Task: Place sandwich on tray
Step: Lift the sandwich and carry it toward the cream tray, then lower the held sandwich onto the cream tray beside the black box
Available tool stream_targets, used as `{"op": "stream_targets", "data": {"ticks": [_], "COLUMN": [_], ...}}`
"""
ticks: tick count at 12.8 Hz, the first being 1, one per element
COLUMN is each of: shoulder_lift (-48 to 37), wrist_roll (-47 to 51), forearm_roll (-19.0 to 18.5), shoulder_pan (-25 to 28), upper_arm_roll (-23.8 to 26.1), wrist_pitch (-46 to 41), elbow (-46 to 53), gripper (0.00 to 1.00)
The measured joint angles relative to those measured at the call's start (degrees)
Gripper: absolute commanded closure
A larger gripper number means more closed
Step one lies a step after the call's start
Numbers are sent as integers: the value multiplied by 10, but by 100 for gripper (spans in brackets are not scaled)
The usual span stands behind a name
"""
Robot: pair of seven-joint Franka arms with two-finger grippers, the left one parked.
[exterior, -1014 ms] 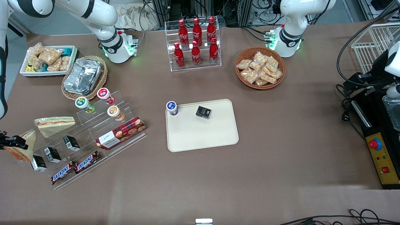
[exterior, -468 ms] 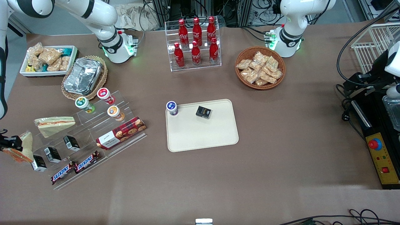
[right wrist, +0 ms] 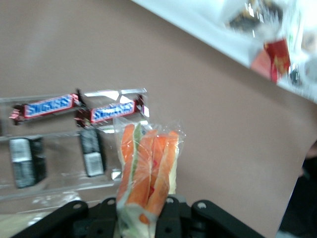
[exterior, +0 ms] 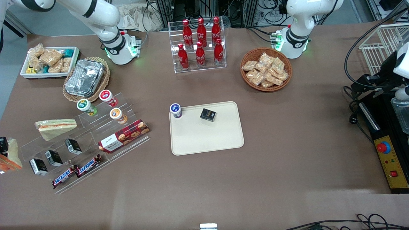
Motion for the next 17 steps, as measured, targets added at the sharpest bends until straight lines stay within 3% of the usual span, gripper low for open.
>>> {"op": "stream_targets", "data": {"ticks": [4,10,14,17], "shoulder_lift": [-59,-69,-58,-5], "wrist_roll": [-61,-68,-68,-66], "forearm_roll": [0,0,0,1], "shoulder_pan": [104,294,426,491], "upper_arm_roll": [5,11,11,11], "wrist_pitch": [-59,-120,-124,-85], "elbow": [0,-2,-11,-18], "gripper": [98,98,98,98]}}
